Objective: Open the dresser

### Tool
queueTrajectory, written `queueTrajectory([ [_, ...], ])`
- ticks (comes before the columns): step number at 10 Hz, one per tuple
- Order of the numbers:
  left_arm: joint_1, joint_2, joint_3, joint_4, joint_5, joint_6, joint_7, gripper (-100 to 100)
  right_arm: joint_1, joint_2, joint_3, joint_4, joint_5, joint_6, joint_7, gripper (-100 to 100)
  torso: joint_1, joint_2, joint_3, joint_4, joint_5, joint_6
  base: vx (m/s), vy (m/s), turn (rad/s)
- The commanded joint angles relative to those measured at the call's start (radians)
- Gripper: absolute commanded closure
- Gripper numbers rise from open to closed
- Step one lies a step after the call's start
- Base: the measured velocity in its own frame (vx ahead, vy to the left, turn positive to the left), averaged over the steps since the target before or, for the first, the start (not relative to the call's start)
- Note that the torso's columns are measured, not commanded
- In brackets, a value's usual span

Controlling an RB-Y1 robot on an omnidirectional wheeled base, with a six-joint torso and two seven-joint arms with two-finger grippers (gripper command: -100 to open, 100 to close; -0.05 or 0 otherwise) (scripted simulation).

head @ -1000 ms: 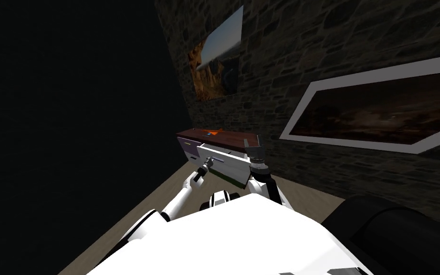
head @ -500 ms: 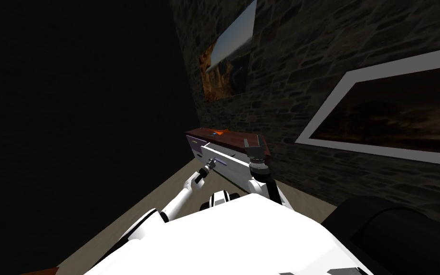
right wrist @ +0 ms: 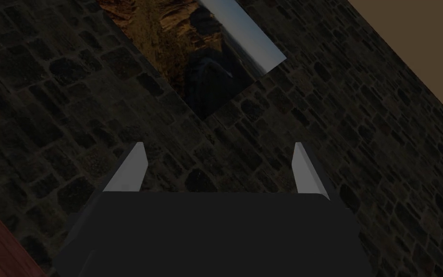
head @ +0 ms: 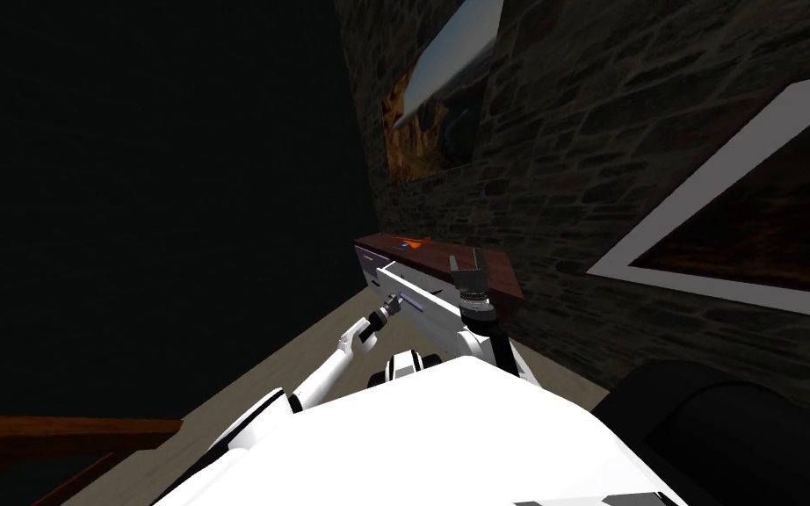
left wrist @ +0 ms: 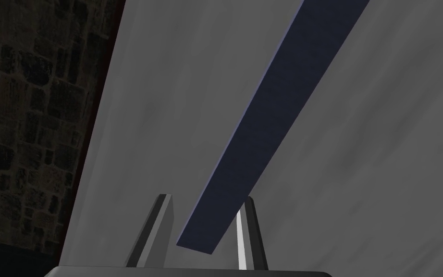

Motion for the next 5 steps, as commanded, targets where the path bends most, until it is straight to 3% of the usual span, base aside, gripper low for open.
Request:
queueTrajectory([
  [1,-0.002,0.022,-0.031,-0.057,-0.015,-0.007,0.032,100,0.000,0.000,0.000,0.000,0.000,0.000,0.000,0,0.000,-0.001,-0.001,-0.001,0.001,0.002,0.033,-0.009,0.092],
  [2,0.004,0.035,-0.060,-0.089,-0.027,-0.011,0.050,100,0.000,0.000,0.000,0.000,0.000,0.000,0.000,0,-0.003,-0.002,-0.001,0.000,0.001,0.005,0.025,-0.002,0.169],
  [3,0.004,0.035,-0.060,-0.089,-0.027,-0.011,0.050,100,0.000,0.000,0.000,0.000,0.000,0.000,0.000,0,-0.004,0.000,-0.001,0.000,0.000,0.005,0.022,-0.008,0.143],
  [5,0.017,0.060,-0.116,-0.147,-0.050,-0.019,0.086,100,0.000,0.000,0.000,0.000,0.000,0.000,0.000,0,-0.004,0.002,0.001,0.000,0.001,0.004,0.036,-0.021,0.331],
])
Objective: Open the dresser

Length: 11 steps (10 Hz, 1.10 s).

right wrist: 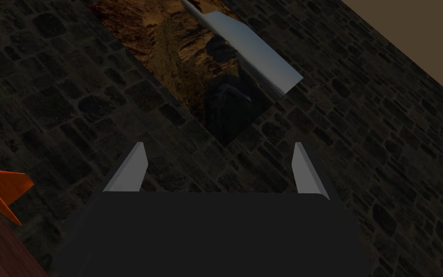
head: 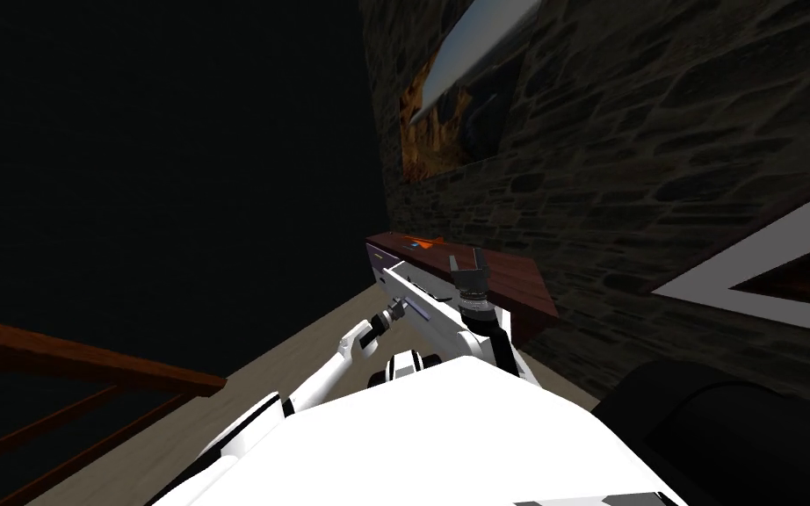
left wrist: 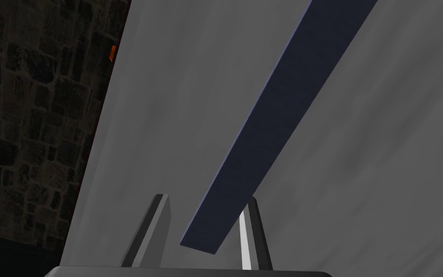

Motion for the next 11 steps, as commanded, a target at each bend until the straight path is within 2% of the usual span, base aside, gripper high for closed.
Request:
queueTrajectory([
  [1,-0.004,0.020,-0.035,-0.039,-0.017,-0.002,0.035,-100,0.000,0.000,0.000,0.000,0.000,0.000,0.000,0,0.000,-0.001,0.000,-0.001,0.000,0.000,0.029,-0.037,0.206],
  [8,-0.066,0.135,-0.125,-0.233,-0.065,0.064,0.196,-100,0.000,0.000,0.000,0.000,0.000,0.000,0.000,0,-0.005,-0.002,-0.005,-0.002,-0.002,0.005,0.015,-0.049,0.154],
  [10,-0.066,0.135,-0.125,-0.233,-0.065,0.064,0.196,-100,0.000,0.000,0.000,0.000,0.000,0.000,0.000,0,-0.003,-0.001,-0.006,-0.001,-0.002,0.005,0.011,-0.025,0.011],
  [11,-0.075,0.152,-0.138,-0.259,-0.072,0.074,0.220,-100,0.000,0.000,0.000,0.000,0.000,0.000,0.000,0,-0.002,0.000,-0.005,-0.001,-0.002,0.005,0.006,-0.014,0.109],
])
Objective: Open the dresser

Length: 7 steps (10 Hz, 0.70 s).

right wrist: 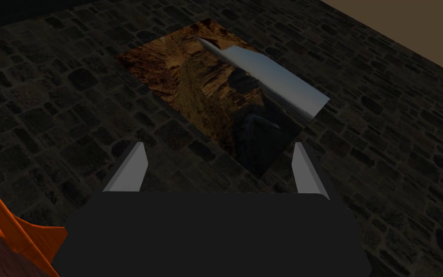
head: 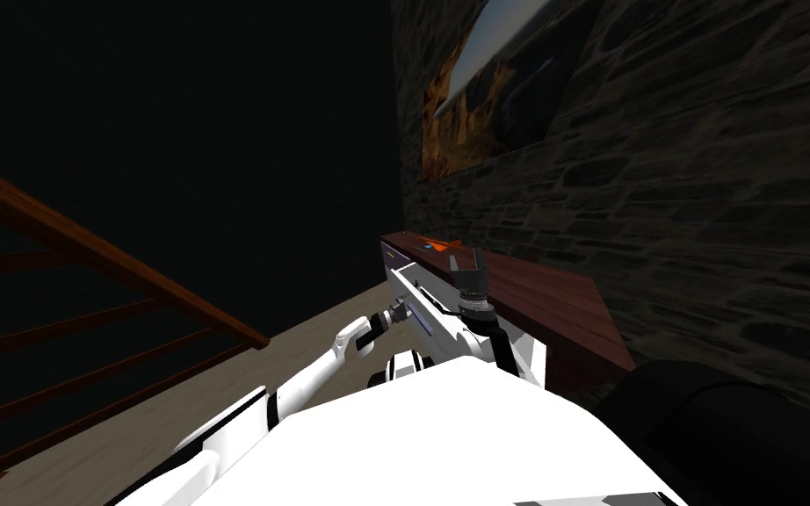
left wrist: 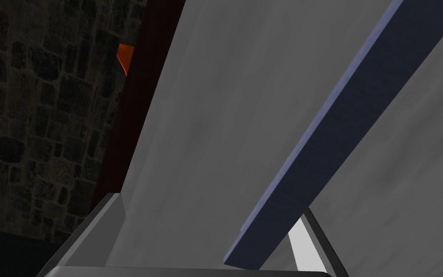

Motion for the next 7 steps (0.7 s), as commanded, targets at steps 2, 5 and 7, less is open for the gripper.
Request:
queueTrajectory([
  [2,-0.034,0.029,-0.021,-0.080,-0.007,0.025,0.064,-100,0.000,0.000,0.000,0.000,0.000,0.000,0.000,0,-0.001,0.004,-0.001,0.005,-0.001,-0.001,0.008,-0.034,0.119],
  [5,-0.002,0.048,-0.036,-0.065,-0.019,0.041,0.040,0,0.000,0.000,0.000,0.000,0.000,0.000,0.000,0,-0.004,-0.001,0.002,-0.004,-0.003,0.001,0.002,-0.006,0.014],
  [7,0.002,0.049,-0.036,-0.061,-0.018,0.044,0.039,0,0.000,0.000,0.000,0.000,0.000,0.000,0.000,0,-0.005,-0.005,0.002,-0.007,-0.002,0.000,0.000,0.001,0.005],
])
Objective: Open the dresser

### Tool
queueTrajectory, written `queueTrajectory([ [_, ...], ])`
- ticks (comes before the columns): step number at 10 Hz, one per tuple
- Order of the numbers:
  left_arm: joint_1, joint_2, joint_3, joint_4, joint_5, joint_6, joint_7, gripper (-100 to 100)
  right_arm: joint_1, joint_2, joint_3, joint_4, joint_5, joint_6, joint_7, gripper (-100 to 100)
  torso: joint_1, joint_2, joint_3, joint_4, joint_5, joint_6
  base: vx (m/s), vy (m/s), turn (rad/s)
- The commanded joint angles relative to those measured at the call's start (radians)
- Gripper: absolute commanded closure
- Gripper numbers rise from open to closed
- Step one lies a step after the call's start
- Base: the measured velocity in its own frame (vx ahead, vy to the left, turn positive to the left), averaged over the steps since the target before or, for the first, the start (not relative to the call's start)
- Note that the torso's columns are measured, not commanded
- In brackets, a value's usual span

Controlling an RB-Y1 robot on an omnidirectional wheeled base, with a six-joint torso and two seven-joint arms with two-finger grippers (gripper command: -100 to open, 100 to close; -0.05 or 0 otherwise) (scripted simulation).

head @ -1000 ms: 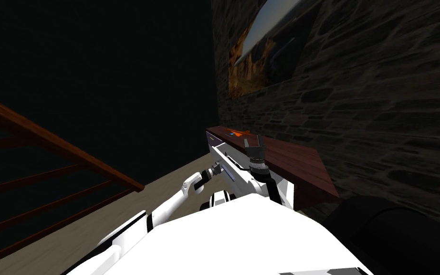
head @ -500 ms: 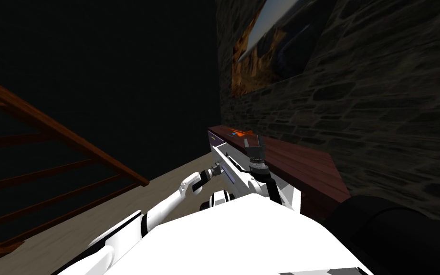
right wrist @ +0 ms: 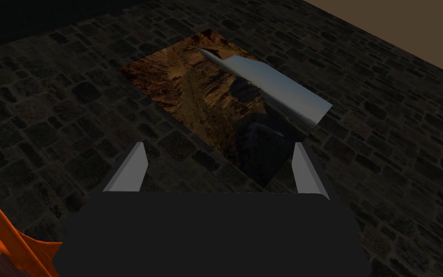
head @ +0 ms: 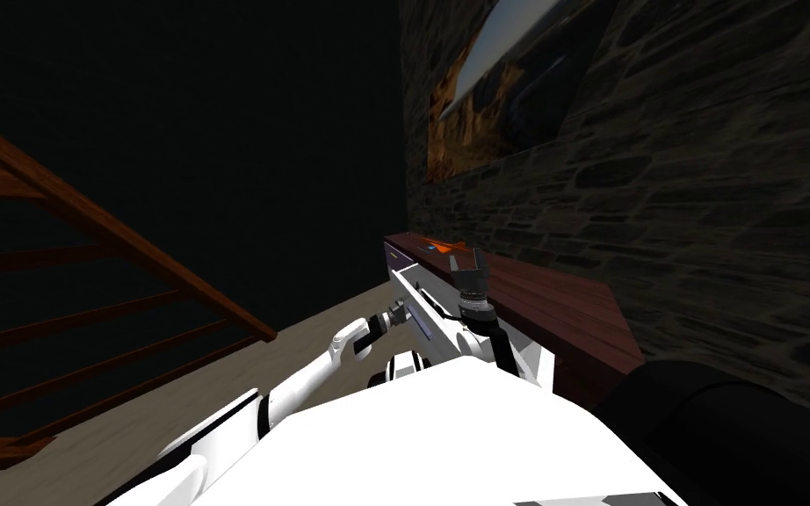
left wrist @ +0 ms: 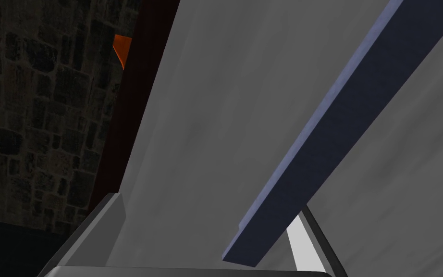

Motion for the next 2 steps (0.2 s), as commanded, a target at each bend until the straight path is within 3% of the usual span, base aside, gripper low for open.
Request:
queueTrajectory([
  [1,0.001,0.000,0.000,0.001,0.000,0.001,0.000,0,0.000,0.000,0.000,0.000,0.000,0.000,0.000,0,0.000,-0.001,0.000,-0.001,0.001,0.000,0.000,0.000,0.000],
  [2,0.001,0.000,0.000,0.002,0.000,0.001,0.000,0,0.000,0.000,0.000,0.000,0.000,0.000,0.000,0,0.001,-0.001,0.000,-0.002,0.001,-0.001,0.000,0.000,0.000],
])
